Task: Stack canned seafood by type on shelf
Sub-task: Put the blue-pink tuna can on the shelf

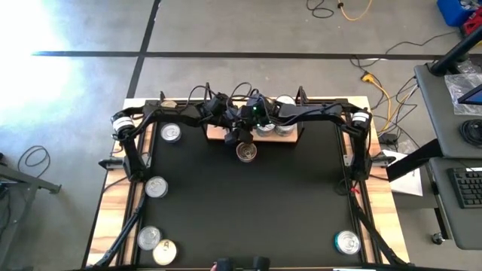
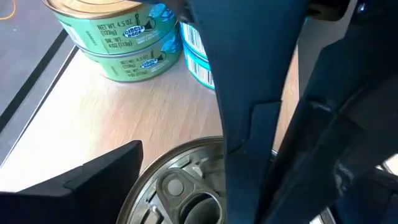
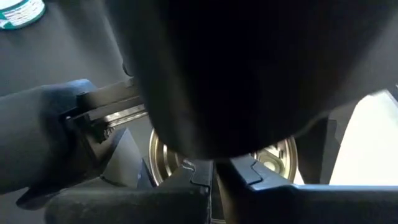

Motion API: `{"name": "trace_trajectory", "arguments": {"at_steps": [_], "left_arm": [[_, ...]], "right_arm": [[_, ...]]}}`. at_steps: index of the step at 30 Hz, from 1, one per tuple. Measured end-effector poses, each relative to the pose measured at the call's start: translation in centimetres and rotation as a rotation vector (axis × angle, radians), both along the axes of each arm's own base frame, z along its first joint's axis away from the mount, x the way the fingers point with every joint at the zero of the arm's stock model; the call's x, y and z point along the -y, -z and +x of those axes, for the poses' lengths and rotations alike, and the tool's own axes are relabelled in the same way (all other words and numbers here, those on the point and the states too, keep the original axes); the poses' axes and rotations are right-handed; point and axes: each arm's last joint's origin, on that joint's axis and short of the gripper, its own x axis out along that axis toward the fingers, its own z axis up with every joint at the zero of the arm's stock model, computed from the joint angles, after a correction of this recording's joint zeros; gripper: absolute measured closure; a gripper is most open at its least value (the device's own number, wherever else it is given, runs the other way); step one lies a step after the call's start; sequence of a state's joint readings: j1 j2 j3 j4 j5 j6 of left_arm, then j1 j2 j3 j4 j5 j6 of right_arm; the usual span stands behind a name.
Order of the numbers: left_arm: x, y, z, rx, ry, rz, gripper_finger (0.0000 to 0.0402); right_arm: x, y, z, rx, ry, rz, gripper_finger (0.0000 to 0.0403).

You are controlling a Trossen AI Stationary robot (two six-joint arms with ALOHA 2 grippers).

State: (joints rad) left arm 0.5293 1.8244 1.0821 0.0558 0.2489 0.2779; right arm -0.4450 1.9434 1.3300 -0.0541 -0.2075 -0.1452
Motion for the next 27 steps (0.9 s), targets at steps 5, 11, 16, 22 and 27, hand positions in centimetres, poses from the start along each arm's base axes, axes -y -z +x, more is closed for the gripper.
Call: {"name": "trace_trajectory", "arguments": {"at_steps": [5,11,16,22,27], "left_arm": [[0.0,0.0,0.0,0.000,0.010,-0.014,0.0003],[0.0,0.0,-0.1,0.004,0.015,-0.018,0.0003],[-0.2,-0.3,-0.3,0.029,0.005,-0.017,0.0003],[-0.3,-0.3,-0.3,0.033,0.008,-0.014,0.0004],[-0.2,-0.3,-0.3,0.033,0.012,-0.012,0.0004]], "right_arm": [[0.1,0.1,-0.2,-0.022,0.021,0.004,0.0394],[0.1,0.2,-0.3,-0.038,0.038,0.008,0.0394],[0.4,-0.8,0.1,0.057,0.049,-0.029,0.0394],[0.6,-1.2,0.2,0.092,0.043,-0.043,0.0394],[0.9,-1.8,-0.1,0.118,0.020,-0.039,0.0394]]}}
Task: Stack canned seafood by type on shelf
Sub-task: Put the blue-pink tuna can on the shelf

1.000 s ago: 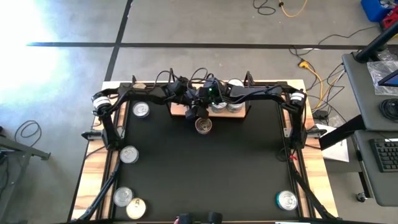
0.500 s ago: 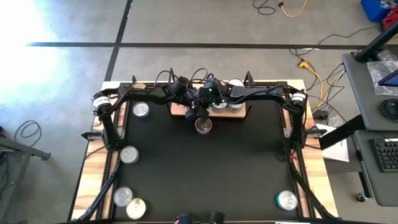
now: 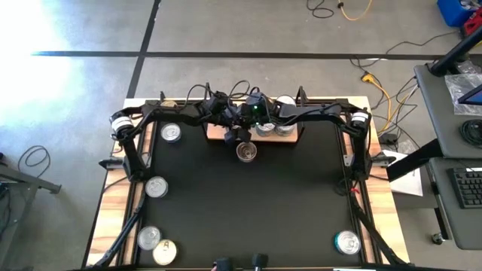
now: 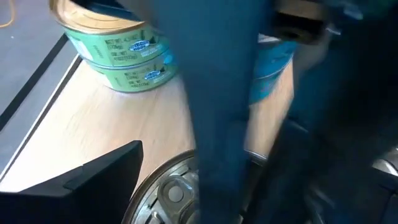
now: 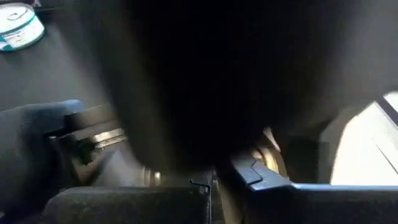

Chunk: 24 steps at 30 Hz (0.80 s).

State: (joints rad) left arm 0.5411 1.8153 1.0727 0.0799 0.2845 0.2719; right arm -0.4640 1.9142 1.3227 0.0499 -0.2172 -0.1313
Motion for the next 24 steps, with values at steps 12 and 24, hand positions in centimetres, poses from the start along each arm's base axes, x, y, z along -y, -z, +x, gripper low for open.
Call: {"name": "trace_trajectory", "arguments": {"at_steps": [12,24], "left_arm": [[0.0,-0.5,0.1,0.032,0.015,0.001,0.0004],[0.7,-4.9,-1.5,0.090,-0.030,0.062,0.0004]], "right_arm": [[2.4,0.8,-2.3,0.140,0.014,0.039,0.0394],[2.2,1.0,-2.4,0.074,-0.028,0.021,0.0394]]}}
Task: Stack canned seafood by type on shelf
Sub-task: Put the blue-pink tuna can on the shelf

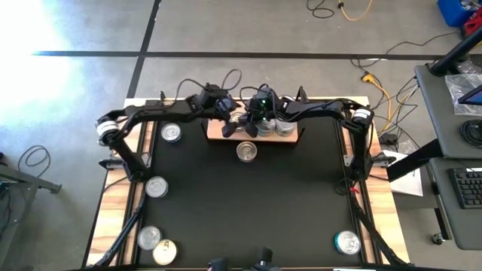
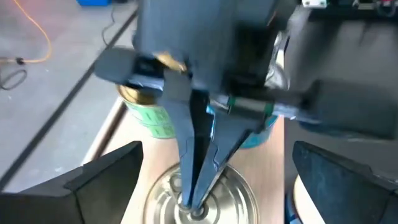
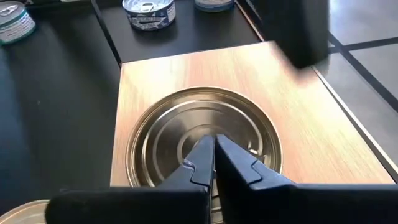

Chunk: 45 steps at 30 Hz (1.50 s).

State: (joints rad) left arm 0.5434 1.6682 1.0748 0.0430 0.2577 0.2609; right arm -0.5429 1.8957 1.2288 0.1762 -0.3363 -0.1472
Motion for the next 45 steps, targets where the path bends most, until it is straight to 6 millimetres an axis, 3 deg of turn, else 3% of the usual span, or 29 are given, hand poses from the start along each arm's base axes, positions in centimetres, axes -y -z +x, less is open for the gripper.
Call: {"name": "trace_trajectory", "arguments": {"at_steps": [5,12,17,22,28,33,36,40,45], "left_arm": [[0.6,-1.7,-1.3,-0.021,-0.004,-0.003,0.0004],[0.9,-1.3,-2.0,-0.143,-0.041,-0.066,0.0031],[0.8,-3.8,-1.7,-0.181,-0.048,-0.080,0.0111],[0.6,-6.2,-1.7,-0.262,-0.048,-0.049,0.0228],[0.1,-5.5,-0.8,-0.297,-0.078,-0.109,0.0385],[-0.6,-3.3,0.2,-0.355,-0.142,-0.186,0.0390],[-0.7,-2.4,1.3,-0.373,-0.142,-0.202,0.0400],[-0.7,-1.2,3.1,-0.439,-0.161,-0.153,0.0401],[-1.2,0.8,4.1,-0.541,-0.140,-0.161,0.0401]], "right_arm": [[0.2,-1.6,0.4,-0.008,0.023,-0.015,0.0394],[-0.9,-8.8,-0.4,0.007,-0.006,-0.103,0.0394],[-3.2,-14.8,-3.1,0.056,0.014,-0.213,0.0394],[-5.7,-18.4,-6.2,0.058,0.071,-0.209,0.0394],[-8.6,-19.7,-8.1,0.004,0.032,-0.172,0.0394],[-10.7,-19.8,-8.4,-0.039,-0.008,-0.131,0.0394],[-12.2,-20.1,-9.0,-0.086,0.005,-0.191,0.0394],[-13.4,-20.8,-10.7,-0.140,0.028,-0.227,0.0394],[-14.0,-21.4,-12.8,-0.167,0.077,-0.146,0.0394]]}}
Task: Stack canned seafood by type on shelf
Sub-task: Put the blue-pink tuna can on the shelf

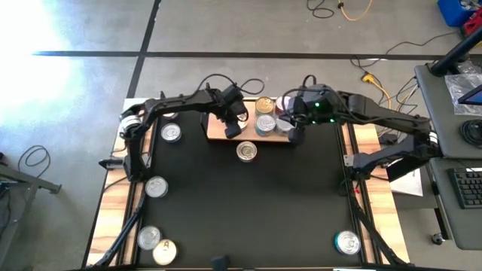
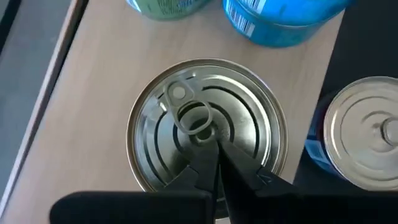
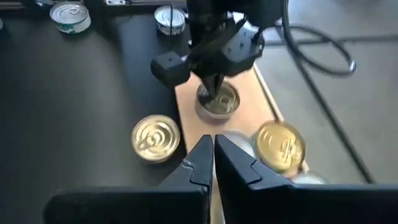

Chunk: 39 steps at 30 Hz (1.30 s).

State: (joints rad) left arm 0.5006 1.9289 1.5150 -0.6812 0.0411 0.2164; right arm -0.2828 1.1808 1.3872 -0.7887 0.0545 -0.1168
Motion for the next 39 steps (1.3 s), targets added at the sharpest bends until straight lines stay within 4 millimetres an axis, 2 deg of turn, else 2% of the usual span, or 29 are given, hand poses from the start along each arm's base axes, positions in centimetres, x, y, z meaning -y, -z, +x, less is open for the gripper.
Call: {"name": "trace_trajectory", "arguments": {"at_steps": [3,7,10,16,19,24,32,36,39], "left_arm": [[-0.6,0.5,0.5,-0.005,0.010,0.011,0.0401],[-1.4,0.7,1.2,-0.002,0.024,0.026,0.0401],[-2.1,0.4,2.0,0.032,0.030,0.060,0.0401],[-4.2,0.1,2.6,0.011,0.057,0.086,0.0402],[-4.6,0.2,2.5,-0.021,0.084,0.085,0.0402],[-4.9,0.1,2.5,-0.013,0.102,0.107,0.0402],[-6.0,0.2,2.4,0.008,0.072,0.154,0.0402],[-5.9,-0.6,2.0,0.011,0.067,0.159,0.0401],[-5.7,-2.2,1.6,0.042,0.065,0.181,0.0401]], "right_arm": [[0.5,0.6,-0.3,-0.016,0.048,0.037,0.0394],[2.3,2.5,0.8,-0.051,0.183,0.022,0.0394],[3.4,4.0,1.8,-0.099,0.188,0.023,0.0394],[4.8,5.2,2.9,-0.132,0.194,0.022,0.0394],[5.8,5.8,2.8,-0.154,0.189,0.024,0.0394],[7.8,7.9,3.5,-0.205,0.208,0.021,0.0394],[10.7,9.9,5.9,-0.122,0.174,-0.024,0.0394],[12.0,11.0,6.3,-0.128,0.190,0.034,0.0394],[12.2,11.3,6.3,-0.112,0.193,0.088,0.0394]]}}
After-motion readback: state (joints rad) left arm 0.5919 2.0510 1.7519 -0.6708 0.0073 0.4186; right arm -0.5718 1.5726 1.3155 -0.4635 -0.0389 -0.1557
